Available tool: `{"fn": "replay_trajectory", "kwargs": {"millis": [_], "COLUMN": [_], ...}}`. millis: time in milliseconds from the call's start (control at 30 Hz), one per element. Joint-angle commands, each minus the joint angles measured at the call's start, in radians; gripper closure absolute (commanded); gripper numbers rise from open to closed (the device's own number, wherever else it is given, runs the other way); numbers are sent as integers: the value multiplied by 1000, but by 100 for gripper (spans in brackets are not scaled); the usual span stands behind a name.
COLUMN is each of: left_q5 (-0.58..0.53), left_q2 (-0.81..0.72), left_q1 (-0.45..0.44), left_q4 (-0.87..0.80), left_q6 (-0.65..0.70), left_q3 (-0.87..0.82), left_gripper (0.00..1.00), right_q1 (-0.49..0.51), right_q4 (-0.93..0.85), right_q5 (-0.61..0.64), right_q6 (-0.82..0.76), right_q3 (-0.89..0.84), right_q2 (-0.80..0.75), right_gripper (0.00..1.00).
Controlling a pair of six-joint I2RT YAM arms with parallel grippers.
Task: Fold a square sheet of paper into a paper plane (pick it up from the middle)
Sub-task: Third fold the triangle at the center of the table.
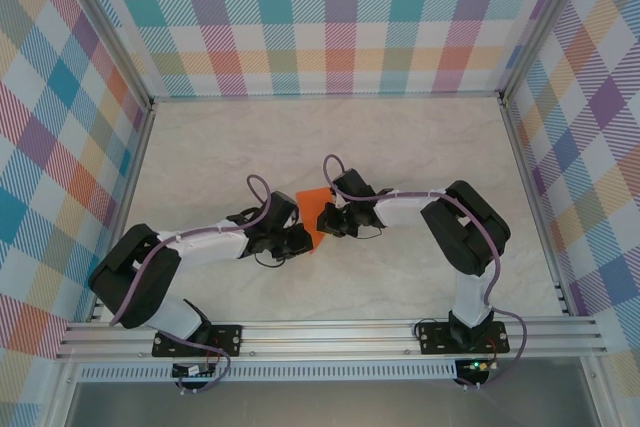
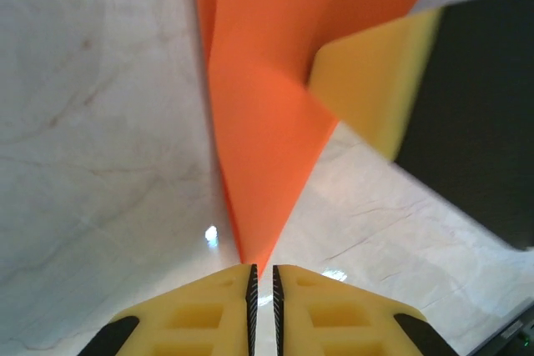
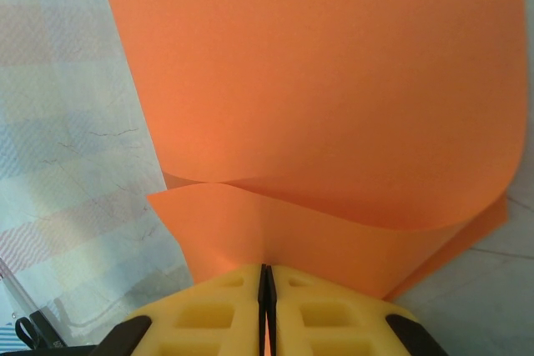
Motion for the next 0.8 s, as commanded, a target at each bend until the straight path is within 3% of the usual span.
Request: {"fn": "replay_trajectory", "kwargs": {"millis": [0,267,533,767], "left_q5": [-56,27,16,-8], "left_q2": [-3,108,128,138], "left_q1": [-11,-12,-12,-12], "left_q4": [28,117,46,-5], "left_q6": [-21,-46,-32,-17], "left_q3": [20,13,-7,-12], "left_gripper": [85,90,94,99], "right_q1": [7,7,7,14], "right_q4": [-60,-61,-76,-57], "right_q5": [36,34,19,-2], "right_q6": [1,3,3,33], "right_q3": [-9,-3,23,-14], "right_q2": [22,22,-28,-98], "right_gripper": [88,88,89,99]}}
